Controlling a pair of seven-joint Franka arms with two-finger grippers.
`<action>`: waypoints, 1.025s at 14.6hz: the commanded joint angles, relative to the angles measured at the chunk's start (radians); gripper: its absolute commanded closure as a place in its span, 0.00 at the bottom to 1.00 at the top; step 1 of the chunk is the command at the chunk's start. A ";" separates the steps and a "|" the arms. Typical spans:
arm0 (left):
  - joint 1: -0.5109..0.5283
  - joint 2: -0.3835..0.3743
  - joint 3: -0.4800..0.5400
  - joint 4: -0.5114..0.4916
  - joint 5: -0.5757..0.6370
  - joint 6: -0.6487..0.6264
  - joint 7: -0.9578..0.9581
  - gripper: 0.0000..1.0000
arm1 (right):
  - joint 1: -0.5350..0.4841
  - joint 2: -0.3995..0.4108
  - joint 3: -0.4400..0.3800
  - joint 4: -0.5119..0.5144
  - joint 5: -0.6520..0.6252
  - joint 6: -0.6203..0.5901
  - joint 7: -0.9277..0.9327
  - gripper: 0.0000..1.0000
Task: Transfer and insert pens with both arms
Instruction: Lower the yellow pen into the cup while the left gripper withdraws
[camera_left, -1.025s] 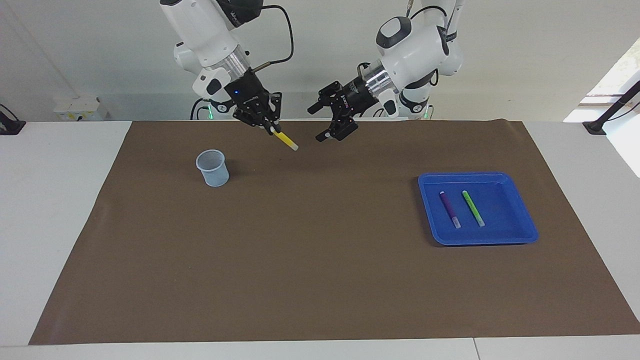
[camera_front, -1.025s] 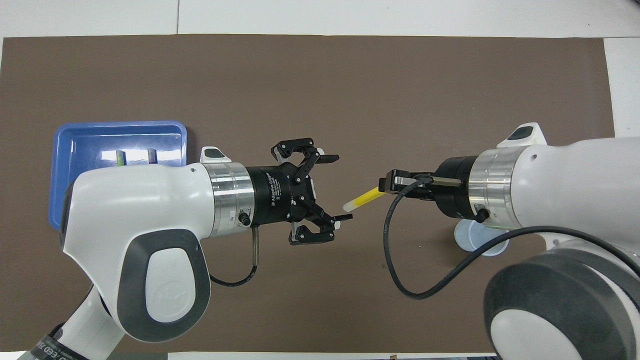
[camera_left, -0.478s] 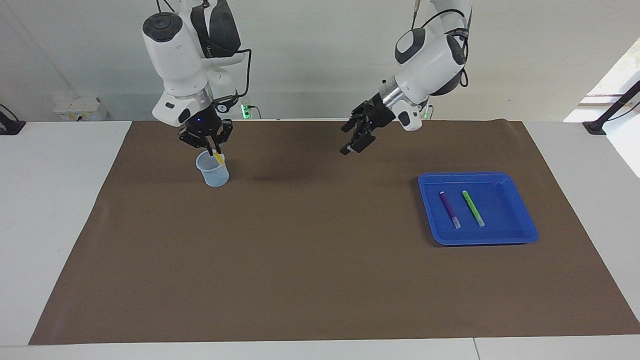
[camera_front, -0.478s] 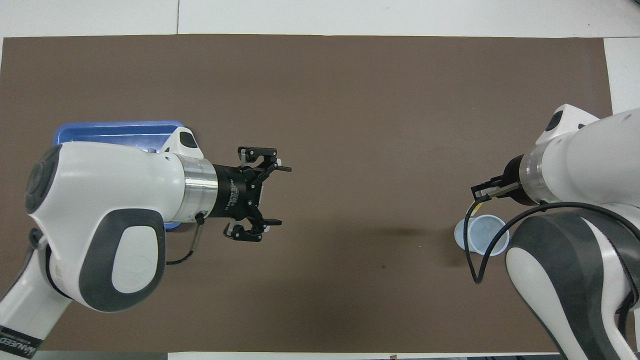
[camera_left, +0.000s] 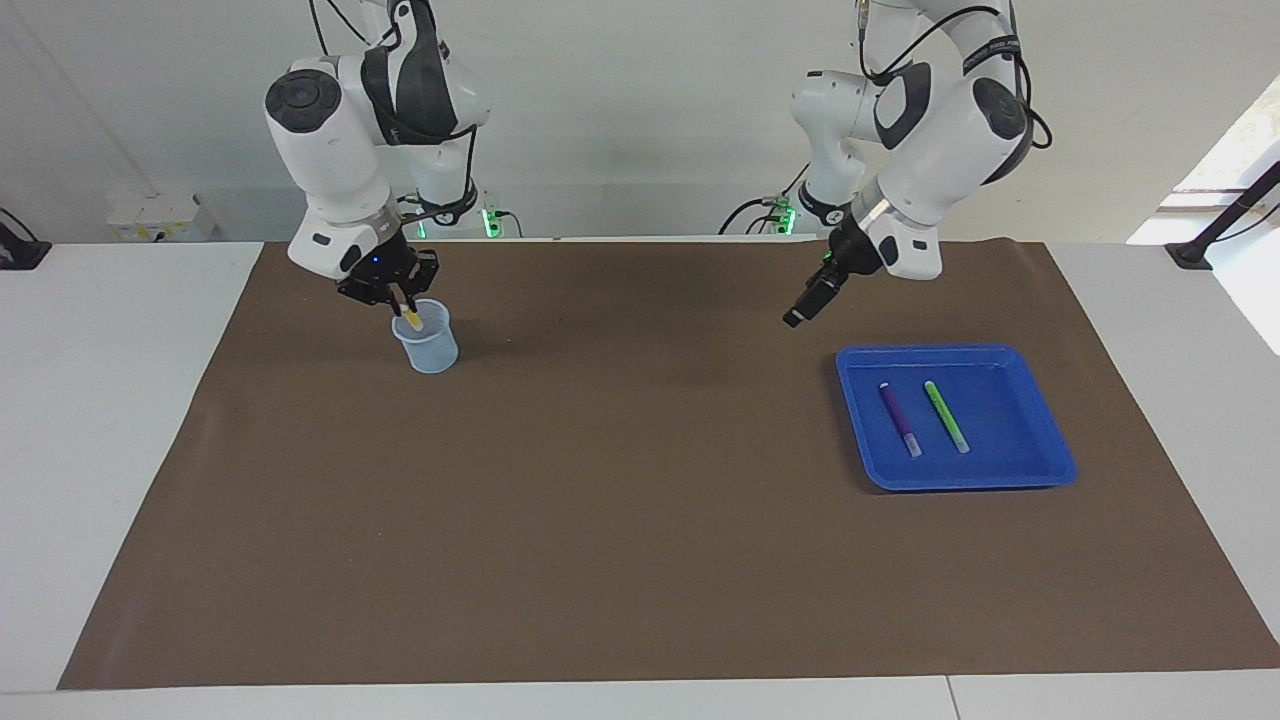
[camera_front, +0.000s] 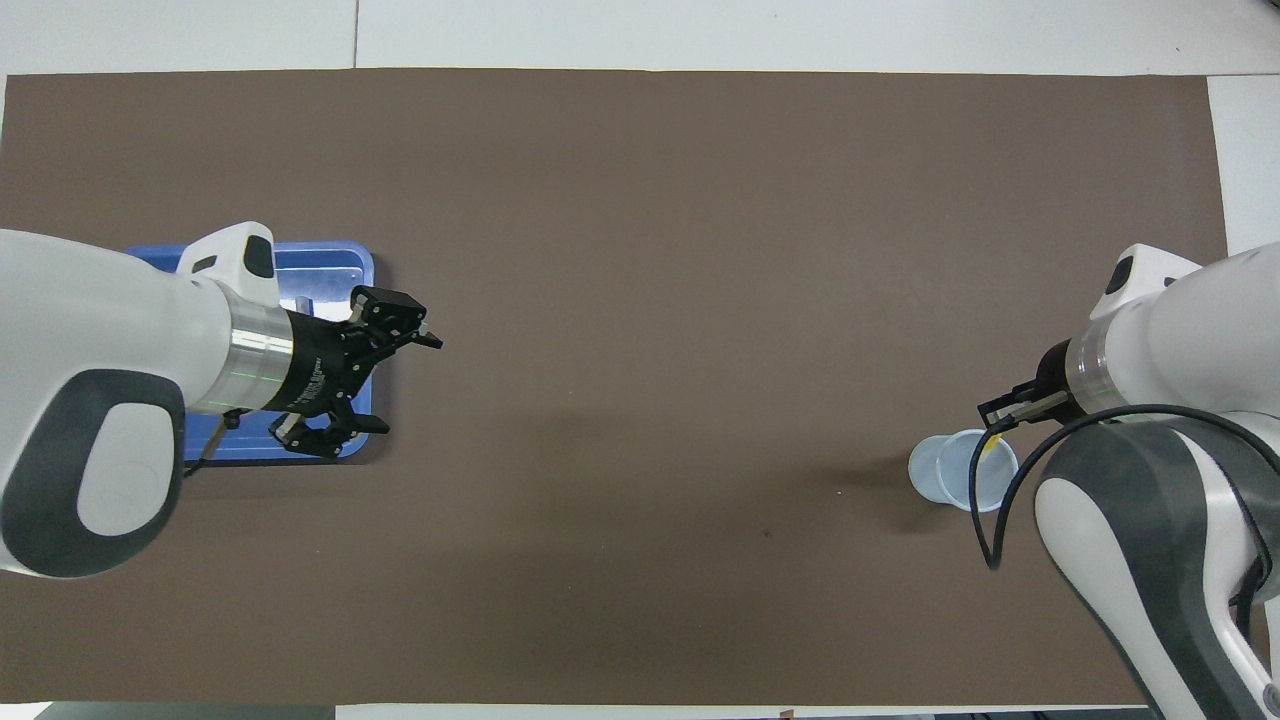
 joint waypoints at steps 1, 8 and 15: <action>0.099 -0.024 -0.007 -0.019 0.054 -0.020 0.189 0.00 | -0.007 -0.058 0.011 -0.078 -0.012 0.041 -0.014 1.00; 0.213 0.075 -0.007 -0.019 0.236 0.091 0.604 0.00 | -0.024 -0.040 0.011 -0.172 -0.041 0.197 -0.016 1.00; 0.297 0.293 -0.007 -0.017 0.342 0.324 0.837 0.00 | -0.040 -0.017 0.011 -0.190 -0.041 0.185 -0.011 0.57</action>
